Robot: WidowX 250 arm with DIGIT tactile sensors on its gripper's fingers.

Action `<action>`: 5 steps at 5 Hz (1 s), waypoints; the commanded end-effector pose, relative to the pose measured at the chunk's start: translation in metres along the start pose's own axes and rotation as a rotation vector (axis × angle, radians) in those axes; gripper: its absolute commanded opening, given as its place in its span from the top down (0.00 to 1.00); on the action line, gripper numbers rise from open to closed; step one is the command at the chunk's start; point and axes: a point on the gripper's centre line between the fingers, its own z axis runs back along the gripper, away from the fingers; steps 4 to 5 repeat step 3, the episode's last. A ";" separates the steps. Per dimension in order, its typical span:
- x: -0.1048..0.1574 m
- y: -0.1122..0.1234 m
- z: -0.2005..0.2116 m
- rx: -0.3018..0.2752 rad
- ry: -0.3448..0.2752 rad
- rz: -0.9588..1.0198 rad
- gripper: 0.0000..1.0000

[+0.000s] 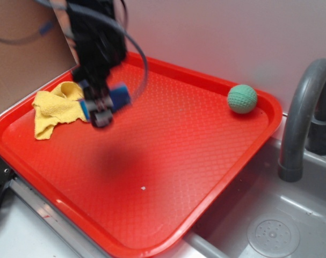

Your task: Grab the blue block.

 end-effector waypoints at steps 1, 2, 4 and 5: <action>-0.055 0.029 0.086 -0.070 -0.122 0.440 1.00; -0.073 0.043 0.094 -0.031 -0.169 0.551 1.00; -0.077 0.053 0.089 -0.070 -0.192 0.530 1.00; -0.077 0.053 0.089 -0.070 -0.192 0.530 1.00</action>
